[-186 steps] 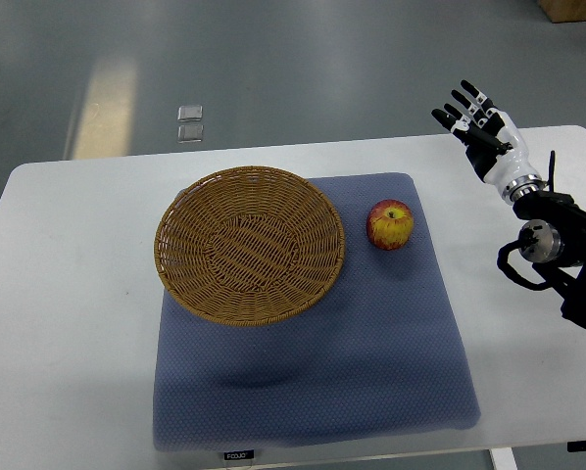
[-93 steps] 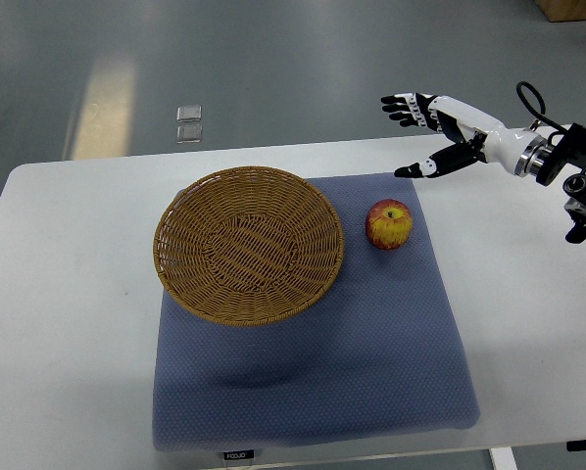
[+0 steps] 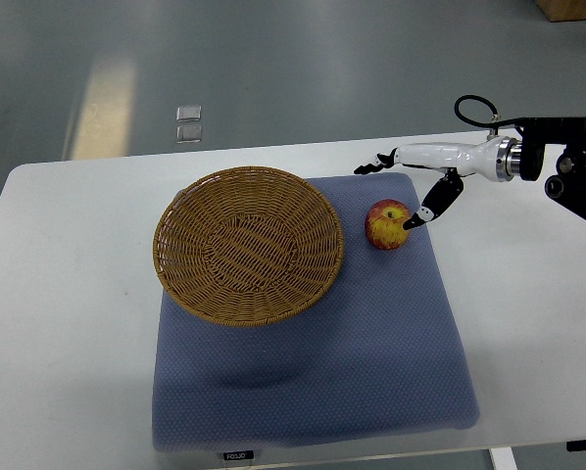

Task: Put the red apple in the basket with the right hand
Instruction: 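Swing the right hand over the apple, fingers open, then close the right hand's fingers around the red apple and lift it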

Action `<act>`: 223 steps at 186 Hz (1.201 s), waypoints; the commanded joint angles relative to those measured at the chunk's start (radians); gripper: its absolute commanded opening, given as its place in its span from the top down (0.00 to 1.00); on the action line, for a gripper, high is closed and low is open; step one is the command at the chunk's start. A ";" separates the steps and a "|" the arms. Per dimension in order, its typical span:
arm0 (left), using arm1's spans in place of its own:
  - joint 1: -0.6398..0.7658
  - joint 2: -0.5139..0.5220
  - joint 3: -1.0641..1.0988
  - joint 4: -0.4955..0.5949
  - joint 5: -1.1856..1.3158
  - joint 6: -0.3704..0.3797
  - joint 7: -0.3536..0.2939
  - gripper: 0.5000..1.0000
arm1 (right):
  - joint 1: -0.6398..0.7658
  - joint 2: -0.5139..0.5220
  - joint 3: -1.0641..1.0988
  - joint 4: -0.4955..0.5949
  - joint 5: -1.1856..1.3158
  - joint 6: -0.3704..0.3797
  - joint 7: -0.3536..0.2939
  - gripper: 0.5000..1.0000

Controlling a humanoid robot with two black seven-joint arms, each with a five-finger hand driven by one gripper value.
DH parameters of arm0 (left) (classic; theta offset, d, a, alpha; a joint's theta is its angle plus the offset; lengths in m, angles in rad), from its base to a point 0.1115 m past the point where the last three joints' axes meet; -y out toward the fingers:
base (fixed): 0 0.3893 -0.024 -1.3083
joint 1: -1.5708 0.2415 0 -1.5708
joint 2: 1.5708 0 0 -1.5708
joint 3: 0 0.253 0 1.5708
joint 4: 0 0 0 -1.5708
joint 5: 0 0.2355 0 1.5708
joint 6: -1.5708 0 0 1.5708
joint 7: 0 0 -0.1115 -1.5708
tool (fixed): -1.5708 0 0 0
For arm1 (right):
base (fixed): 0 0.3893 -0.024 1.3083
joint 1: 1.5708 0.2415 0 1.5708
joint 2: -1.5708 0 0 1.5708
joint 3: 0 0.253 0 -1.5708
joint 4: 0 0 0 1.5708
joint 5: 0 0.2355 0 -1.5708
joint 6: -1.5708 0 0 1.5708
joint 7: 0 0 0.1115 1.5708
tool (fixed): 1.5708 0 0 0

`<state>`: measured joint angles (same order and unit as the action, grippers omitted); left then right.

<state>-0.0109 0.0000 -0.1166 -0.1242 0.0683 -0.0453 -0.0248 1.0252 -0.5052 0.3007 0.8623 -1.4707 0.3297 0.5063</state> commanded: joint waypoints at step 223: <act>0.000 0.000 0.000 0.000 0.001 -0.001 0.000 0.00 | 0.027 0.128 -0.221 -0.175 -0.056 -0.169 0.000 0.50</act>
<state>-0.0107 0.0000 -0.1166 -0.1242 0.0689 -0.0457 -0.0248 1.0494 -0.3762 0.0801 0.6872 -1.5250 0.1585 0.5062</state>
